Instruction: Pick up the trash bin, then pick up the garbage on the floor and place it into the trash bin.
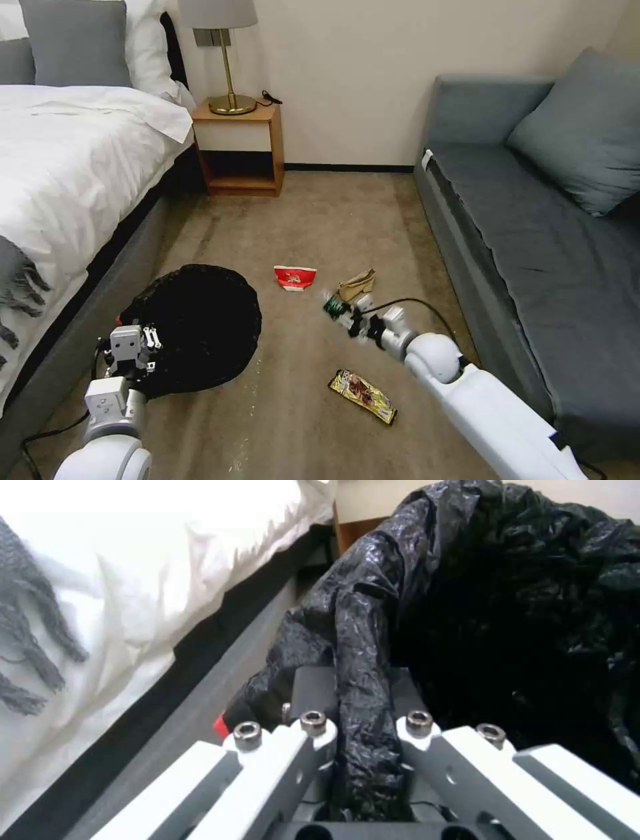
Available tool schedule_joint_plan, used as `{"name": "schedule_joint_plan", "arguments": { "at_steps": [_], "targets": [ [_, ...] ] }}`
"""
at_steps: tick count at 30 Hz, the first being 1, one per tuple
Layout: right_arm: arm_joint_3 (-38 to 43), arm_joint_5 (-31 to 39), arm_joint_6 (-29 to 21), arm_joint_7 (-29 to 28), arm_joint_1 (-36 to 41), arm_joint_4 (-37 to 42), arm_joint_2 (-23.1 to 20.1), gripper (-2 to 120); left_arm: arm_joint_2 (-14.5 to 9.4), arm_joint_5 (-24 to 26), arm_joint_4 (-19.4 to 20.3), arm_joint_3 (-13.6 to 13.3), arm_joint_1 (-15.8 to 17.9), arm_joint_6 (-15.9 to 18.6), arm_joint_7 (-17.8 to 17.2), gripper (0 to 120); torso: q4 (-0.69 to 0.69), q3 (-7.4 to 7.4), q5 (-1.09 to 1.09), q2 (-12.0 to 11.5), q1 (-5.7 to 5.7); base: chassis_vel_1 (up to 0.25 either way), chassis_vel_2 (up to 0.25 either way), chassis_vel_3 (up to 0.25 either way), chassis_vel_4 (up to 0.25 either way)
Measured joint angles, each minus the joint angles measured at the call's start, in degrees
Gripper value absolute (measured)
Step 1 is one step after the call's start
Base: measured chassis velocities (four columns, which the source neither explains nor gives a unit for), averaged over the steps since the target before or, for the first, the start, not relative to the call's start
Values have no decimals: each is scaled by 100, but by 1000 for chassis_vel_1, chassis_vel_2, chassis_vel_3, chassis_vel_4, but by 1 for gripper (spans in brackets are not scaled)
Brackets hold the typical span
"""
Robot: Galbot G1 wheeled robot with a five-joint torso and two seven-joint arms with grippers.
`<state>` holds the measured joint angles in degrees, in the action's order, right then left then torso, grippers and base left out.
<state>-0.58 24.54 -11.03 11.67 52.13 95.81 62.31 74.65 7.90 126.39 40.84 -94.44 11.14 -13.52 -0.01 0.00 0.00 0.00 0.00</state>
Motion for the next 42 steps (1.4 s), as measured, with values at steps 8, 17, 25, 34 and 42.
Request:
{"name": "schedule_joint_plan", "arguments": {
  "at_steps": [8,17,25,34,42],
  "targets": [
    [-63,563,386,-82,370,1020,264,28,14,-159,-84,-149,45,-18,-46,4,1,0,-1,0,0,0,0,0,0],
    [-523,1280,423,-265,337,1515,601,28,127,-228,22,-307,34,-23,-66,4,1,0,-1,0,0,0,0,0,0],
    [-845,1163,439,-365,93,956,1114,28,174,-259,38,-469,154,-23,-67,4,2,0,-1,0,0,0,0,0,0],
    [-1248,841,475,-368,-69,233,1383,28,258,-243,-122,-686,355,-5,-159,4,1,0,-1,0,0,0,0,0,0],
    [-1475,617,512,-529,-286,-210,1566,33,261,-144,-173,-695,433,-6,-90,4,2,0,-1,0,0,0,0,0,0]
  ]
}}
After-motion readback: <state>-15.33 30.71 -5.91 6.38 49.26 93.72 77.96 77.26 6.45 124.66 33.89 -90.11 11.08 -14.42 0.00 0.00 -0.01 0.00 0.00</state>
